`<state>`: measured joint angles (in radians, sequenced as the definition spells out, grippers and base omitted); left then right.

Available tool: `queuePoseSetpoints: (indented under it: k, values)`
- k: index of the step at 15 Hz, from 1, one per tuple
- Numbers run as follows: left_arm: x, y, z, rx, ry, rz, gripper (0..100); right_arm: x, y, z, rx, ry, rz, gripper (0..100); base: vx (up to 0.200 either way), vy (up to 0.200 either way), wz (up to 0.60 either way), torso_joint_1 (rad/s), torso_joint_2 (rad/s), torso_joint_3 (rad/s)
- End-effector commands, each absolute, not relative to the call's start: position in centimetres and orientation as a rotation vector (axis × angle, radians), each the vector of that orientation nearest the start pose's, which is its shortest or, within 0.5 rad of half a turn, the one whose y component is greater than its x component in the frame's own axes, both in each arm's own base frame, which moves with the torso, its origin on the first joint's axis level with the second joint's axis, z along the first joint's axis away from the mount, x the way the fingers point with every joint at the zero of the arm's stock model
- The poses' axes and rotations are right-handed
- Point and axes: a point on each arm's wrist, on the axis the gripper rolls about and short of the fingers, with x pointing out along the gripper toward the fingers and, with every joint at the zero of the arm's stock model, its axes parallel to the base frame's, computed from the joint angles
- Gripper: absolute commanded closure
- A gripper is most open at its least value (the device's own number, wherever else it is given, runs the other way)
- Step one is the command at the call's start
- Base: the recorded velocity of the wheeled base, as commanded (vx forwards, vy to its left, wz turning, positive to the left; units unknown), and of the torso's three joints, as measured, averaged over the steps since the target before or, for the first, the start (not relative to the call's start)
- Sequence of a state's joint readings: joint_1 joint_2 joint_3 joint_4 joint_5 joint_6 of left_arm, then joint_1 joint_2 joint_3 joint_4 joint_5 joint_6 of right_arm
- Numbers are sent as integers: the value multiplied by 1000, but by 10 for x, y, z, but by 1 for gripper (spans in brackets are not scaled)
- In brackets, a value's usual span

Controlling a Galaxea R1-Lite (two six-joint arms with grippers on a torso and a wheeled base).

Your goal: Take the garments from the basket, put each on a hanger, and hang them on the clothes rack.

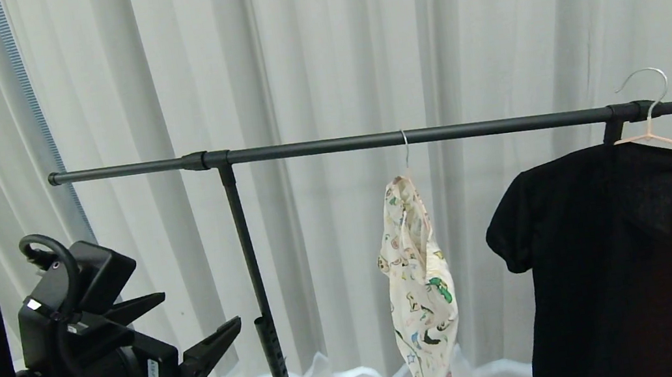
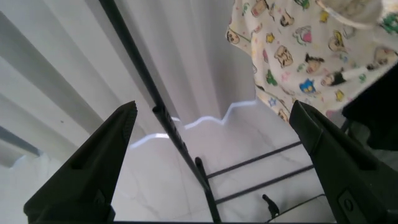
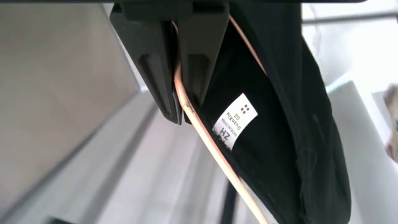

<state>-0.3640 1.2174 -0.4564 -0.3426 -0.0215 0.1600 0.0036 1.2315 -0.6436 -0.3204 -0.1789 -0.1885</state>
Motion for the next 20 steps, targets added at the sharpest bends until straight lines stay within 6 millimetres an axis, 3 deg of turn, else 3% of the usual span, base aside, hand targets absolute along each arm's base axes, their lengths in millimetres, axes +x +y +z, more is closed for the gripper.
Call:
queuePoseSetpoints:
  k: [1,7,11,13,17,20]
  values:
    - [162,-62,174,230,392,-414,0,187,2,215,-217,293,-120,100,200,0,0,2,2,7]
    - [164,-63,174,230,392,-414,0,193,20,213,-222,281,-31,100,33,0,0,0,0,0]
    - [164,-63,175,230,389,-414,0,213,30,212,-221,301,-7,100,0,0,0,0,0,0]
    - [161,-65,178,235,372,-429,0,238,38,209,-224,278,-5,100,0,0,0,0,0,0]
    - [156,-72,181,248,350,-457,0,251,68,193,-247,290,11,100,0,0,0,0,0,0]
    - [156,-72,182,247,346,-457,0,255,71,189,-248,294,-5,100,0,0,0,0,0,0]
